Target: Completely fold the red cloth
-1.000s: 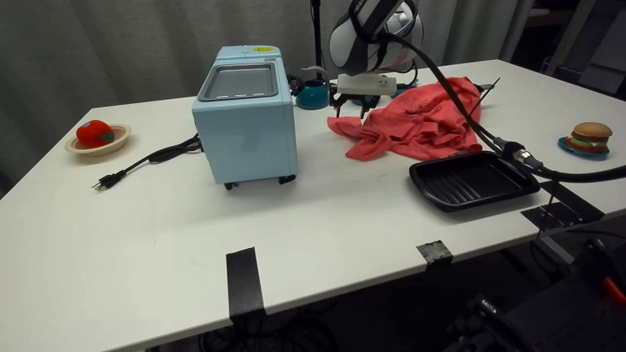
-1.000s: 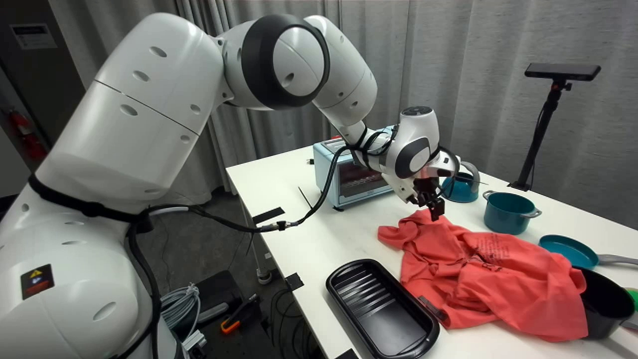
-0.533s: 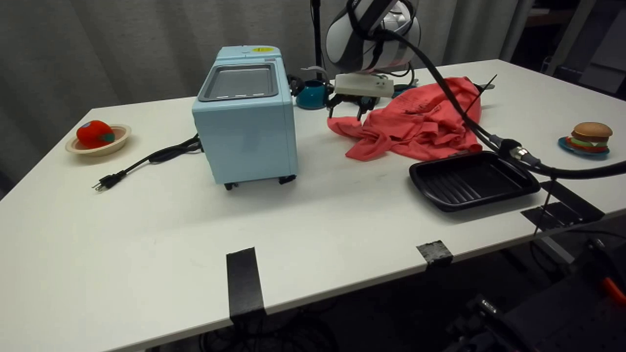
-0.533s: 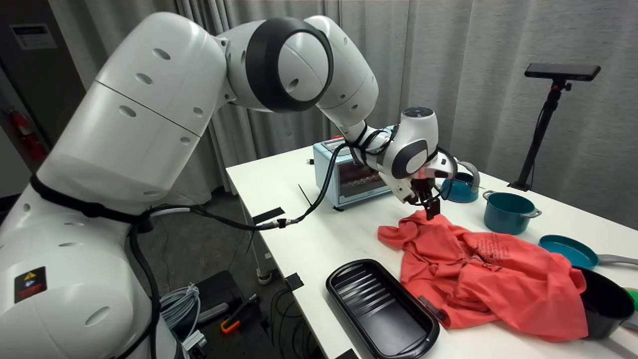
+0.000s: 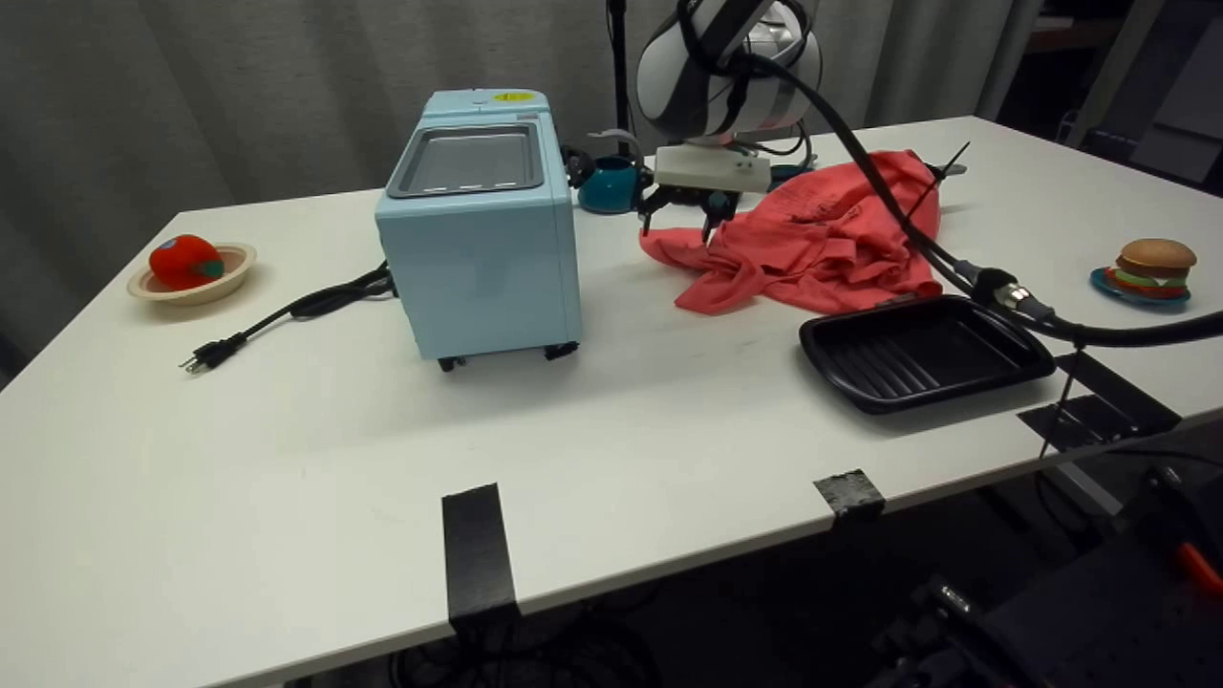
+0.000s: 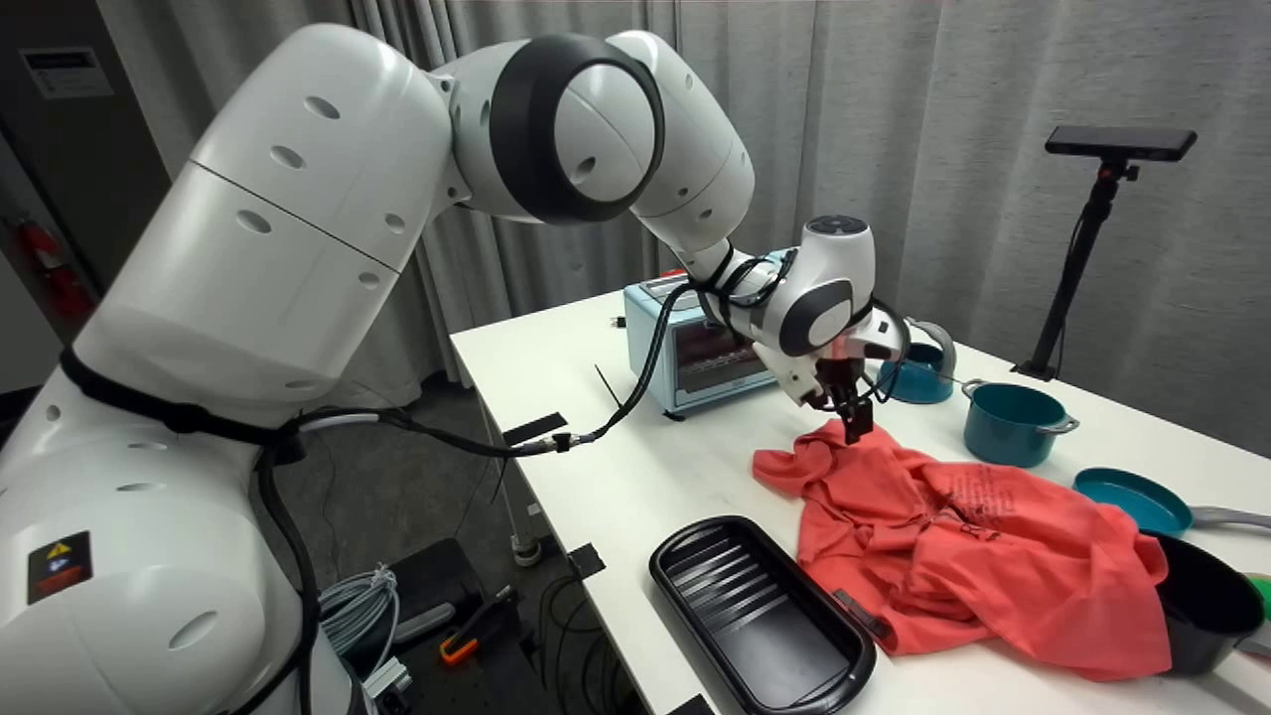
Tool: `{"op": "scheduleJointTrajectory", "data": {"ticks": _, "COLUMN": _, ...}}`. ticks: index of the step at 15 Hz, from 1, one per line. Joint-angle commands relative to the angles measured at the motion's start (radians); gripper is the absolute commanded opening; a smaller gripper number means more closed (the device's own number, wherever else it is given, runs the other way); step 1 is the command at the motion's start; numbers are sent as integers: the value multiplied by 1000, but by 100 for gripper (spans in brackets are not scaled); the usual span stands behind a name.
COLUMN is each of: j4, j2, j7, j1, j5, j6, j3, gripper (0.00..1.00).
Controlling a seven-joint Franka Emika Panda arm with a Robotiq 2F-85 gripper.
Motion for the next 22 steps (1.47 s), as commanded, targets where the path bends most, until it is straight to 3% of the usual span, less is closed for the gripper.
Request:
{"op": "scheduleJointTrajectory", "data": {"ticks": 1, "j4": 6, "j2": -12, "j7": -21, "j1": -17, "j5": 22, "j6": -67, "j3": 15, "gripper": 100}}
{"op": "scheduleJointTrajectory", "data": {"ticks": 3, "j4": 8, "j2": -15, "j7": -11, "j1": -12, "j5": 18, "j6": -96, "j3": 8, "gripper": 92}}
{"op": "scheduleJointTrajectory", "data": {"ticks": 4, "j4": 8, "j2": -17, "j7": 8, "j1": -5, "j5": 17, "j6": -112, "j3": -1, "gripper": 98}}
{"op": "scheduleJointTrajectory", "data": {"ticks": 11, "j4": 5, "j2": -5, "j7": 22, "j1": 3, "j5": 6, "j6": -102, "j3": -8, "gripper": 100}}
{"op": "scheduleJointTrajectory", "data": {"ticks": 12, "j4": 7, "j2": -10, "j7": -9, "j1": 8, "j5": -30, "j6": -147, "j3": -22, "gripper": 100}}
{"op": "scheduleJointTrajectory", "data": {"ticks": 13, "j4": 131, "j2": 136, "j7": 28, "j1": 63, "j5": -72, "j6": -146, "j3": -36, "gripper": 100}}
{"op": "scheduleJointTrajectory", "data": {"ticks": 16, "j4": 188, "j2": 157, "j7": 4, "j1": 101, "j5": -172, "j6": -257, "j3": -61, "gripper": 100}}
{"op": "scheduleJointTrajectory", "data": {"ticks": 19, "j4": 267, "j2": 215, "j7": 13, "j1": 140, "j5": -242, "j6": -280, "j3": -90, "gripper": 100}}
{"op": "scheduleJointTrajectory", "data": {"ticks": 22, "j4": 360, "j2": 231, "j7": 1, "j1": 138, "j5": -288, "j6": -368, "j3": -114, "gripper": 100}}
